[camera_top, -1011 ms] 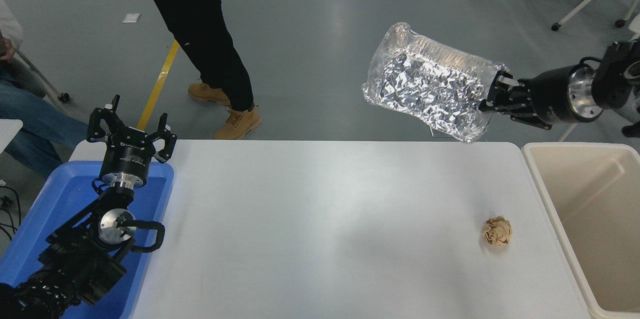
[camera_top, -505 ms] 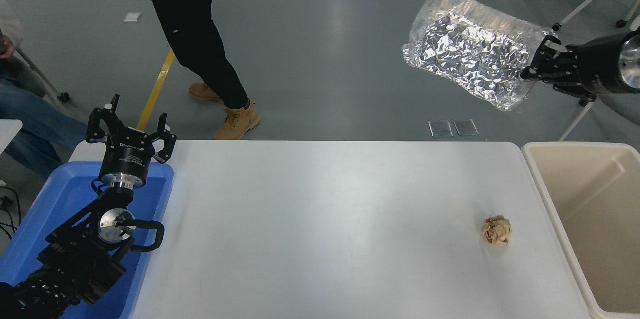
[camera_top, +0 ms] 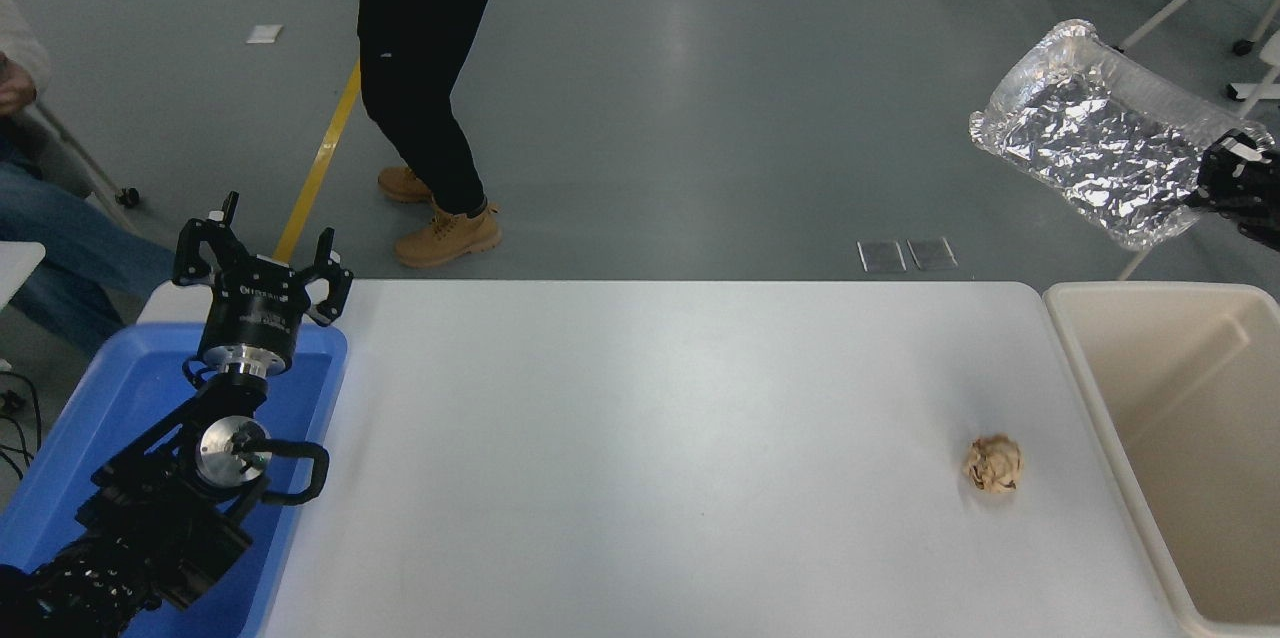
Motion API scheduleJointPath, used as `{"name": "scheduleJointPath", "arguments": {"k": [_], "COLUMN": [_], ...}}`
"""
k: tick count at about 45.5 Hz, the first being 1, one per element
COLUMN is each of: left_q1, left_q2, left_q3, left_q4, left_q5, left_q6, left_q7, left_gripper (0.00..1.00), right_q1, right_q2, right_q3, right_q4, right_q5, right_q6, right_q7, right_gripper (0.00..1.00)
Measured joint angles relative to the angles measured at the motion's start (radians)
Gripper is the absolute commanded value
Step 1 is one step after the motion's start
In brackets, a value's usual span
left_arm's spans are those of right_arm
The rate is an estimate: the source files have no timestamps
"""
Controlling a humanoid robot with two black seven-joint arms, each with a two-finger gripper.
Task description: Pick up foil plate and place in dustbin
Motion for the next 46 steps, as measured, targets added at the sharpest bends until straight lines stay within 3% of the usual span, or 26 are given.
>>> {"name": "scheduleJointPath", "arguments": {"k": [18,40,41,44,46], "left_q1": [0.0,0.0,0.0,0.0,0.0], "left_q2": [0.0,0.0,0.0,0.0,0.0], "left_q3": [0.0,0.0,0.0,0.0,0.0], "left_q4": [0.0,0.0,0.0,0.0,0.0], "left_q5": [0.0,0.0,0.0,0.0,0.0], "left_q6": [0.0,0.0,0.0,0.0,0.0], "left_q7": [0.0,0.0,0.0,0.0,0.0], "left_gripper": [0.99,0.99,0.99,0.99,0.99], "right_q1": [-0.302,-0.539,-0.546,-0.567,-0.579], "right_q2": [0.02,0.035,0.036,0.038,0.039], "right_q3": [0.007,0.101,0.104,0.112,0.117], "right_q4": [-0.17,-0.244,-0.246,-0.255,-0.26], "right_q5": [0.187,0.238,0.238,0.239,0.24], "right_q6": [-0.092,-0.142,-0.144,-0.148,-0.151], "right_q7": [-0.003,-0.004,-0.004,-0.008,-0.011], "right_gripper": [0.0,0.0,0.07,0.45,0.53]}}
